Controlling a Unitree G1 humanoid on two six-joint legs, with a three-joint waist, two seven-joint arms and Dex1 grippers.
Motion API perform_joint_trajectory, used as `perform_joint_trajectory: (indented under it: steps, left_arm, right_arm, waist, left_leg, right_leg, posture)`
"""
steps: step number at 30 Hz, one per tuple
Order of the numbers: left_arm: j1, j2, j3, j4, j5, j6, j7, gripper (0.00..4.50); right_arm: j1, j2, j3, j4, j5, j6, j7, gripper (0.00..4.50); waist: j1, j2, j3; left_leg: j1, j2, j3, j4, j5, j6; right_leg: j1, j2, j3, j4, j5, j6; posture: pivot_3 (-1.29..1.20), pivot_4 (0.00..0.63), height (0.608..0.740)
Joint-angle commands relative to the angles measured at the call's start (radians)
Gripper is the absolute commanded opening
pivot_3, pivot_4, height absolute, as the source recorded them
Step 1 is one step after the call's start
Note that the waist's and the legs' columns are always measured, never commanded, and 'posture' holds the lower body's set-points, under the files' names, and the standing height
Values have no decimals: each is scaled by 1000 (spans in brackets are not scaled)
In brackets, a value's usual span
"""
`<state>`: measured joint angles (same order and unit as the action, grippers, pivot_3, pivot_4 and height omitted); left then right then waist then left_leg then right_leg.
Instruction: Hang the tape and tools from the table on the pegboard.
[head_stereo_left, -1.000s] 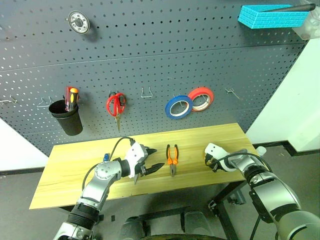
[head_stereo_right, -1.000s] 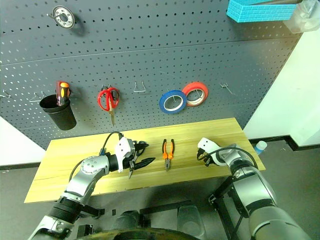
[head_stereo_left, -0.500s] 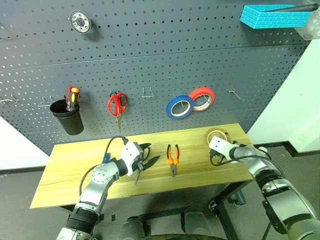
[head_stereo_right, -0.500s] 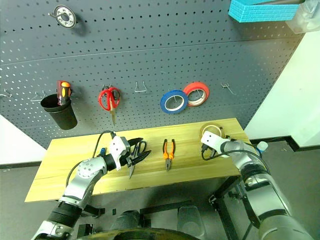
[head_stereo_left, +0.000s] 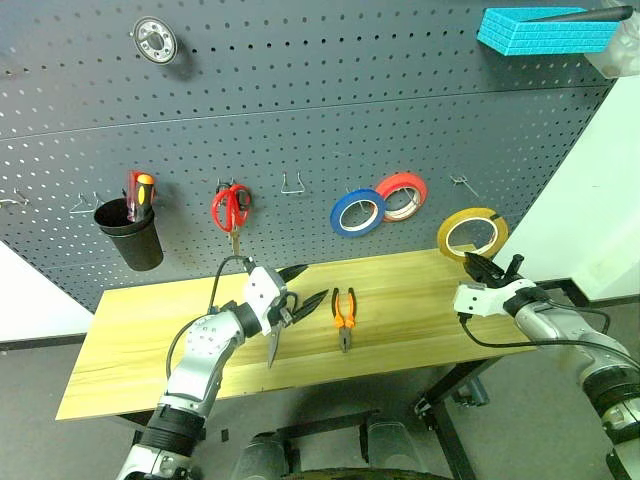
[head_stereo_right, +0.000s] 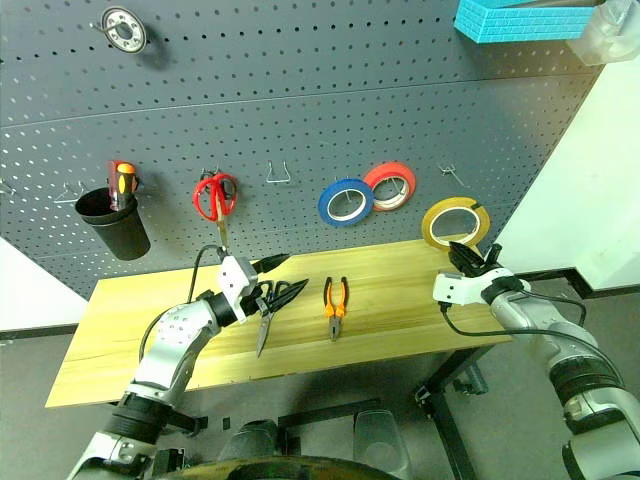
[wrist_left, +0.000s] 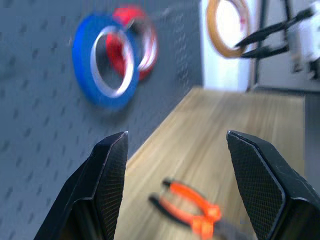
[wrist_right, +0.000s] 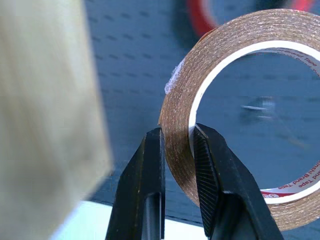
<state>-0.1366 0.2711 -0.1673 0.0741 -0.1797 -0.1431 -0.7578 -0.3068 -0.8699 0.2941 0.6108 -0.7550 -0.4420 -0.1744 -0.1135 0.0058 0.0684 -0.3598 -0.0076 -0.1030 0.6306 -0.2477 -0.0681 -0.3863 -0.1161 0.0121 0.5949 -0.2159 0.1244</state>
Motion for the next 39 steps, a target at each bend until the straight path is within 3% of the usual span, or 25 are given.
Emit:
perform_joint_trajectory:
  steps: [1, 13, 22, 30, 34, 39]
  left_arm:
    - [-62, -8, -18, -24, -10, -14, -28, 3279]
    - [-149, -60, -74, 7, -21, 56, -92, 3279]
    - [-149, -119, -40, -3, -37, 44, -17, 3279]
    - [-127, -117, -34, -4, -34, 35, 10, 3279]
    - [-117, -105, -22, -2, -33, 30, 19, 3279]
    - [-96, -46, 31, 21, -23, 24, 41, 3279]
  right_arm:
    - [-91, -24, -18, 19, -21, -14, -51, 480]
    - [-446, 86, 73, 455, 26, -132, 155, 480]
    - [-555, 158, 110, 610, 36, -149, 216, 480]
    - [-539, 142, 119, 592, 40, -174, 197, 3108]
    - [-484, 118, 116, 514, 62, -246, 204, 3108]
    - [-293, 143, 86, 282, 272, -315, 495, 3108]
  waist:
    - [-11, 0, 0]
    - [-38, -2, 1]
    - [-41, -2, 1]
    - [-40, -2, 1]
    - [-40, -2, 1]
    - [-43, -2, 1]
  left_leg:
    - [0, 0, 1, 0, 0, 0]
    - [3, -1, 2, -2, 0, 1]
    - [5, -1, 2, -1, 0, 2]
    - [5, -1, 2, -1, 0, 2]
    - [5, -1, 2, -1, 0, 2]
    - [5, -1, 2, -2, 0, 2]
  right_leg:
    - [0, 0, 1, 0, 0, 0]
    - [2, 1, 5, 0, 0, 0]
    - [3, 1, 6, 2, 0, 0]
    - [3, 1, 7, 1, 0, 0]
    - [3, 1, 7, 1, 0, 0]
    - [3, 2, 7, 1, 0, 1]
  posture:
    - [-149, 0, 738]
    - [-140, 0, 738]
    - [-119, 0, 738]
    - [-116, 0, 738]
    - [-121, 0, 738]
    - [-148, 0, 738]
